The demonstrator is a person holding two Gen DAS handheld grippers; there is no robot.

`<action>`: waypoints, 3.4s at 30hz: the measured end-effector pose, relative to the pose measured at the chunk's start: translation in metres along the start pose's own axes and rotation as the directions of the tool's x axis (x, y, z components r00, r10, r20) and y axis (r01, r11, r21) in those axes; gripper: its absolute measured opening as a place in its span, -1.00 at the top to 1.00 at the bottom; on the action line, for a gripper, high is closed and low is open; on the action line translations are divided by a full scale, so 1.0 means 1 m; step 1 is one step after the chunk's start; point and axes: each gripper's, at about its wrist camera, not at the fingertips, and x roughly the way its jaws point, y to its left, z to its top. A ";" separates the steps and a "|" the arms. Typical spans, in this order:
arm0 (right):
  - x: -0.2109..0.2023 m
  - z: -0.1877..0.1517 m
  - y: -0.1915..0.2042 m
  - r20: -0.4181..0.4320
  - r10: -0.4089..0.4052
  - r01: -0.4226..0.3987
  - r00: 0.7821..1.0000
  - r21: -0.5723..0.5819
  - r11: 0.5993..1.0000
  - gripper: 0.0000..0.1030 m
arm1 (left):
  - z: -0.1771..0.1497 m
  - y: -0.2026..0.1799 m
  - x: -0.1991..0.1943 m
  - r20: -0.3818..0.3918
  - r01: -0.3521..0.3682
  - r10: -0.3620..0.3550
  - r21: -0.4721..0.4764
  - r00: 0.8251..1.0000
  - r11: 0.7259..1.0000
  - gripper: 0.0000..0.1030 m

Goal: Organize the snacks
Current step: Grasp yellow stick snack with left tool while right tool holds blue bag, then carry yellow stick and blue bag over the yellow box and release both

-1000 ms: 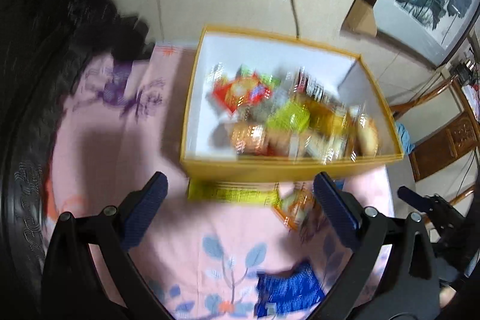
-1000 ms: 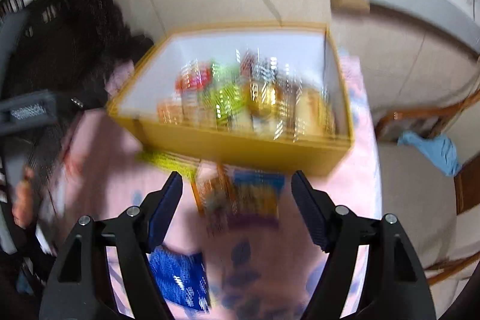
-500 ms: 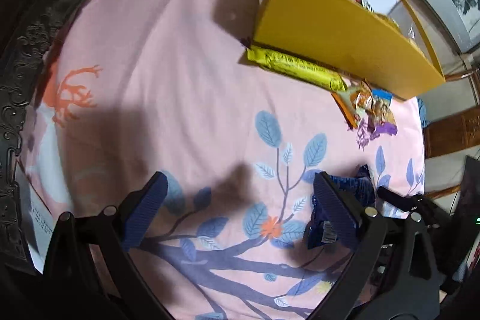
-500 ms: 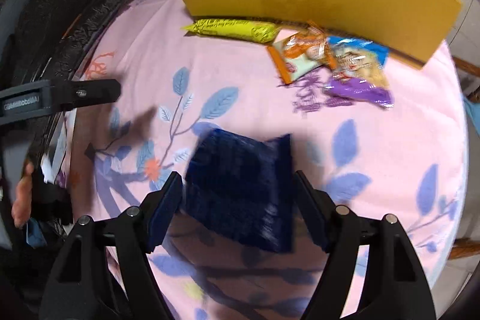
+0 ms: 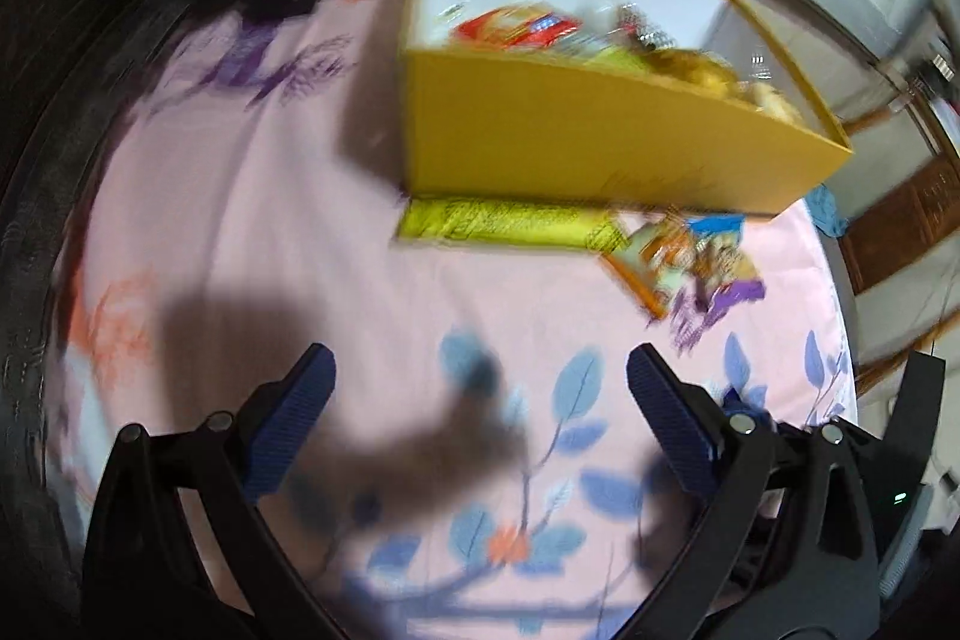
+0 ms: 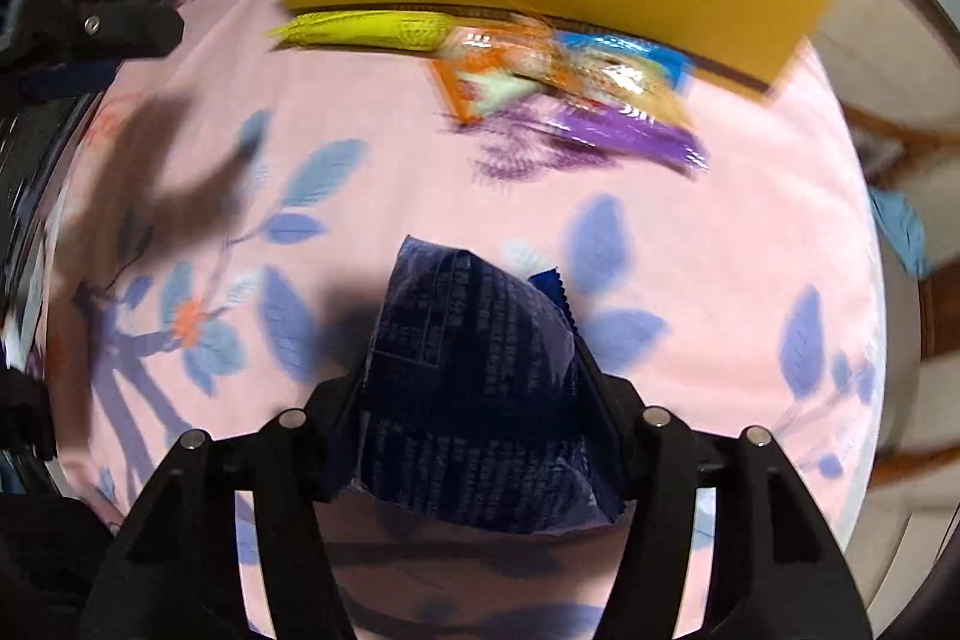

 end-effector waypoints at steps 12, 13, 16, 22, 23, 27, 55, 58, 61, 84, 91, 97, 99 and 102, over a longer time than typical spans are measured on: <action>0.000 0.000 -0.019 0.007 0.015 -0.015 1.000 0.035 0.999 -0.27 | 0.047 -0.035 0.078 -0.125 0.129 -0.093 0.326 0.988 0.936 -0.93; 0.001 0.001 -0.019 0.006 0.013 -0.013 1.000 0.035 0.999 -0.28 | 0.051 -0.035 0.082 -0.134 0.136 -0.096 0.330 0.986 0.934 -0.93; 0.003 0.005 -0.018 0.003 0.012 -0.012 1.000 0.037 0.999 -0.29 | 0.059 -0.038 0.097 -0.171 0.162 -0.108 0.348 0.979 0.923 -0.93; 0.005 0.010 -0.023 -0.002 0.008 -0.008 1.000 0.034 0.999 -0.34 | 0.059 -0.048 0.117 -0.178 0.145 -0.073 0.431 0.981 0.891 -0.96; 0.005 0.009 -0.020 -0.002 0.005 -0.005 1.000 0.034 0.999 -0.35 | 0.058 -0.050 0.118 -0.174 0.135 -0.063 0.441 0.983 0.887 -0.96; 0.006 0.012 -0.013 -0.012 0.002 -0.001 1.000 0.038 0.999 -0.36 | 0.055 -0.054 0.113 -0.215 0.163 -0.076 0.420 0.974 0.893 -0.96; 0.004 0.017 -0.028 -0.009 0.010 -0.010 1.000 0.059 0.998 -0.36 | 0.008 -0.071 0.117 -0.323 0.174 -0.029 0.431 0.946 0.885 -0.86; 0.002 0.016 -0.029 -0.012 0.005 -0.005 1.000 0.066 0.998 -0.33 | 0.006 -0.058 0.107 -0.305 0.161 -0.054 0.337 0.951 0.928 -0.42; 0.002 0.014 -0.027 -0.016 0.001 0.000 1.000 0.061 0.998 -0.33 | 0.003 -0.033 0.098 -0.304 0.169 -0.106 0.187 0.947 0.968 -0.02; -0.009 -0.004 -0.031 0.019 -0.110 0.108 0.994 0.099 0.989 -0.19 | -0.063 -0.054 0.066 -0.231 0.062 -0.035 0.111 0.972 0.992 0.60; -0.038 -0.005 -0.025 0.084 -0.099 0.090 0.992 0.103 0.991 -0.19 | -0.070 -0.038 0.037 -0.197 0.087 -0.072 0.067 0.978 0.994 0.60; -0.051 0.001 -0.019 0.118 -0.073 0.063 0.990 0.087 0.994 -0.19 | -0.056 -0.031 0.006 -0.157 0.090 -0.080 0.057 0.984 0.994 0.60; -0.056 0.007 -0.016 0.134 -0.067 0.056 0.989 0.085 0.995 -0.19 | -0.049 -0.026 -0.005 -0.143 0.095 -0.087 0.050 0.986 0.994 0.60; -0.069 0.020 -0.019 0.172 -0.058 0.044 0.983 0.084 0.996 -0.19 | -0.035 -0.034 -0.008 -0.120 0.097 -0.092 0.037 0.988 0.995 0.60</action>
